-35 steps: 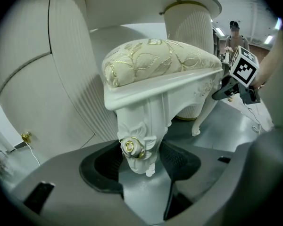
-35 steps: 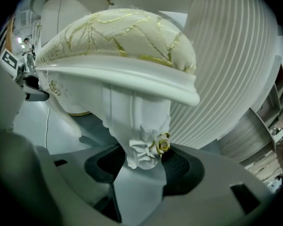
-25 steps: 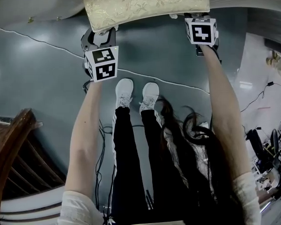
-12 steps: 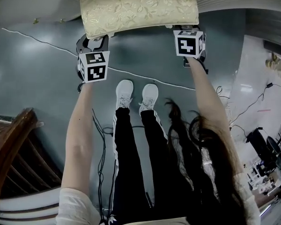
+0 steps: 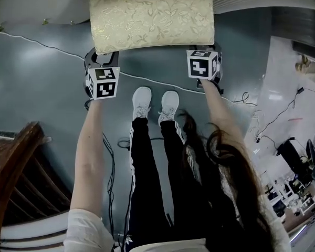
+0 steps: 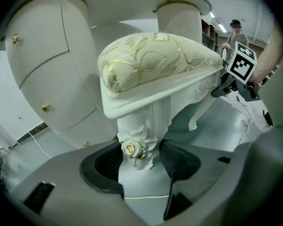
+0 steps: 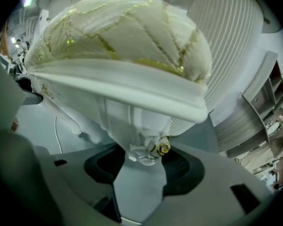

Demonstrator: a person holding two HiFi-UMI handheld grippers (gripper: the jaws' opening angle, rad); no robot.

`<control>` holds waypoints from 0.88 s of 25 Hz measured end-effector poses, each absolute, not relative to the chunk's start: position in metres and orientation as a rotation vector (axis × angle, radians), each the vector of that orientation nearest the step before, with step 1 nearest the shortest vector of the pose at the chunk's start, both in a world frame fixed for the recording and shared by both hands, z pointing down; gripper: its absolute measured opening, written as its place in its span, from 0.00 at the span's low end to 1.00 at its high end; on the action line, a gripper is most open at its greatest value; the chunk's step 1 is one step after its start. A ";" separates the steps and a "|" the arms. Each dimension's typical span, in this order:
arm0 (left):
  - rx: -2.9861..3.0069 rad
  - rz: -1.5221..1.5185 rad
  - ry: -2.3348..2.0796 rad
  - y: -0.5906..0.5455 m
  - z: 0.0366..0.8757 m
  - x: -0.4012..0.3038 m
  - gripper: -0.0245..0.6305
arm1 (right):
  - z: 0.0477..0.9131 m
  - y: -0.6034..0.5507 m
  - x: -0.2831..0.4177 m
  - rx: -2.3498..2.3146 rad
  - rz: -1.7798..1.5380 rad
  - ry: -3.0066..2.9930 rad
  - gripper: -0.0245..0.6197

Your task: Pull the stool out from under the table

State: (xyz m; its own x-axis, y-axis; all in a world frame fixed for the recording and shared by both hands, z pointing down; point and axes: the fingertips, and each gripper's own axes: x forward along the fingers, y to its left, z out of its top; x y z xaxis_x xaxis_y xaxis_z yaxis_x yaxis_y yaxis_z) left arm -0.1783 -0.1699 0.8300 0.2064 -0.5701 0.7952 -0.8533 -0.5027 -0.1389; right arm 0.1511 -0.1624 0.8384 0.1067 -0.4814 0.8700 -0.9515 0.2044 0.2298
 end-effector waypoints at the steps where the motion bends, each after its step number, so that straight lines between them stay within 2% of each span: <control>1: 2.150 1.203 -1.326 -0.171 0.830 -0.178 0.43 | 0.839 -0.162 0.151 1.416 0.619 -1.513 0.44; 22: 2.035 1.401 -1.117 -0.174 0.813 -0.194 0.43 | 0.835 -0.127 0.133 1.250 0.843 -1.461 0.42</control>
